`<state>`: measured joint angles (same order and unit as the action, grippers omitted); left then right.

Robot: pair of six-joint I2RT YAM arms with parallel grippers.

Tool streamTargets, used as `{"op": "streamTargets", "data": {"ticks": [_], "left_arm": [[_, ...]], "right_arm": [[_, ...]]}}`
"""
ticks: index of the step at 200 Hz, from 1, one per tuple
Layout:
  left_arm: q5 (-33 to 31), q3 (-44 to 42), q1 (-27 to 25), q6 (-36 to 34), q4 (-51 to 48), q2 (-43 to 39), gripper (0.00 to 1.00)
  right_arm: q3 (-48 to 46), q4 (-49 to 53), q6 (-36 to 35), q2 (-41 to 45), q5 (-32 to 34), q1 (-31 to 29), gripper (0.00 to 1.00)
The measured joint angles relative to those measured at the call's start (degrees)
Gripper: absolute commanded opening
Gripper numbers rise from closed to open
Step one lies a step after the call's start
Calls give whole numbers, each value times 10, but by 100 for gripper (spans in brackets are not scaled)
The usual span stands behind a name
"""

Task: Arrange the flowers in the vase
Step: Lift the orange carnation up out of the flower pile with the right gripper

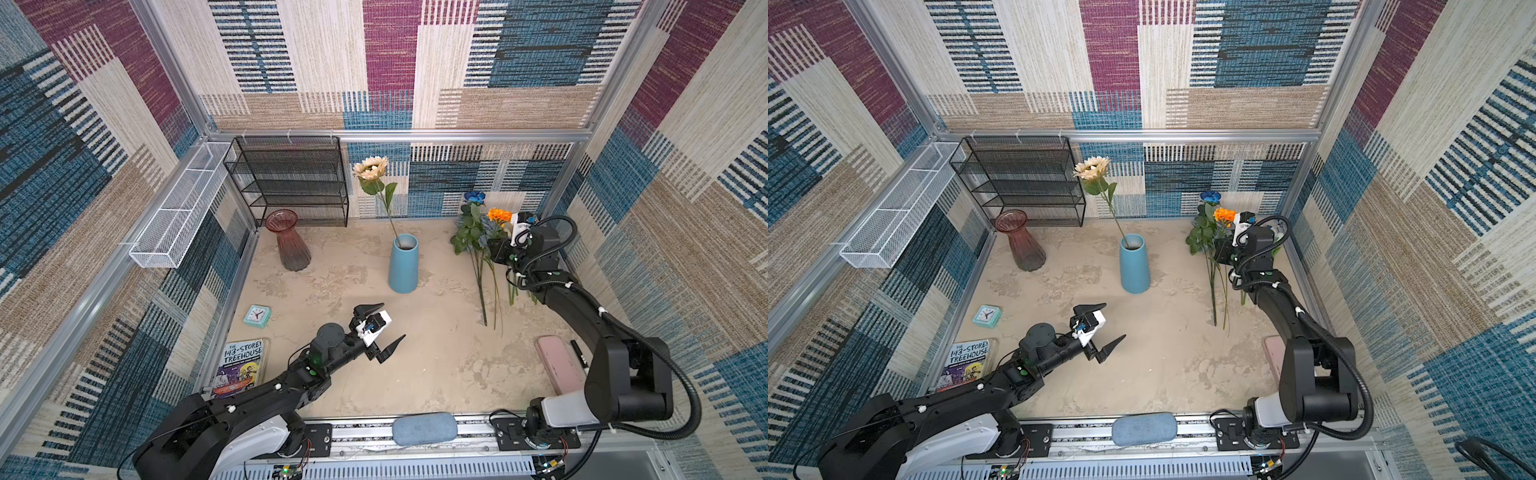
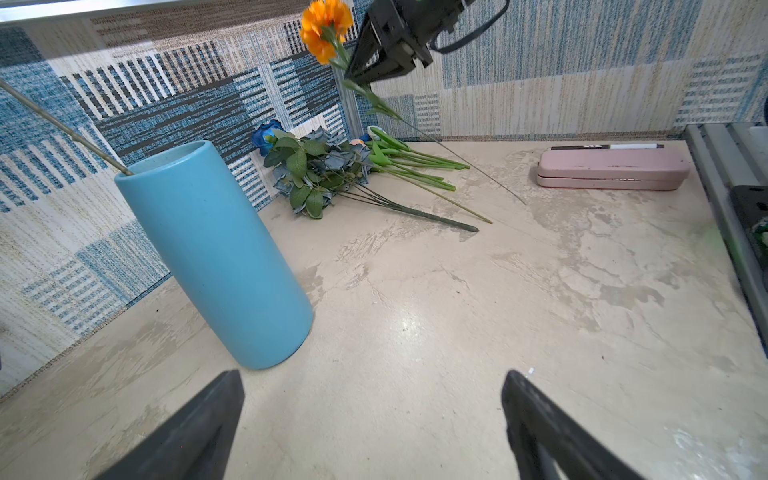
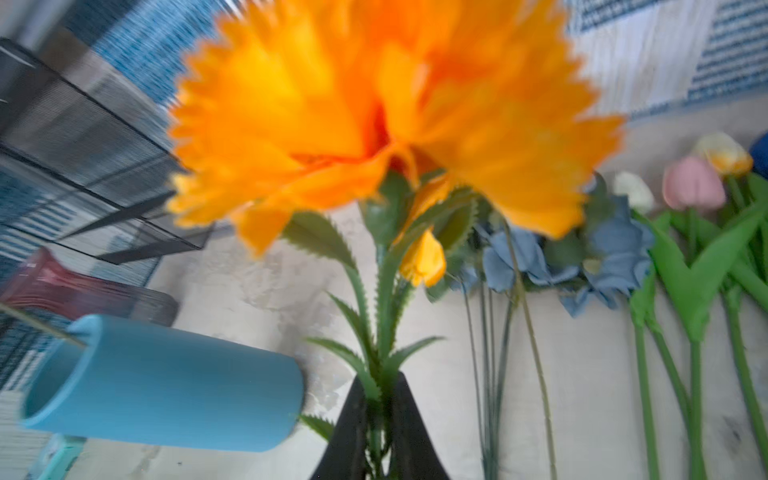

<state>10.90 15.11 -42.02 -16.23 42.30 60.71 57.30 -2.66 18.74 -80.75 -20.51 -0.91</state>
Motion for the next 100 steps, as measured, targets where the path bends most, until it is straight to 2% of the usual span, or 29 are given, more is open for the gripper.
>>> {"op": "streamTargets", "data": {"ticks": [27,48,100], "left_arm": [[0,-1,0,0,2,0,100],[0,-1,0,0,3,0,100],[2,-1,0,0,3,4,100]], "right_arm": [[21,-42,25,40,-44,-20,15],[59,-78,46,41,-70,-42,14],[209,-199,118,-63,-130,-115,14]]}}
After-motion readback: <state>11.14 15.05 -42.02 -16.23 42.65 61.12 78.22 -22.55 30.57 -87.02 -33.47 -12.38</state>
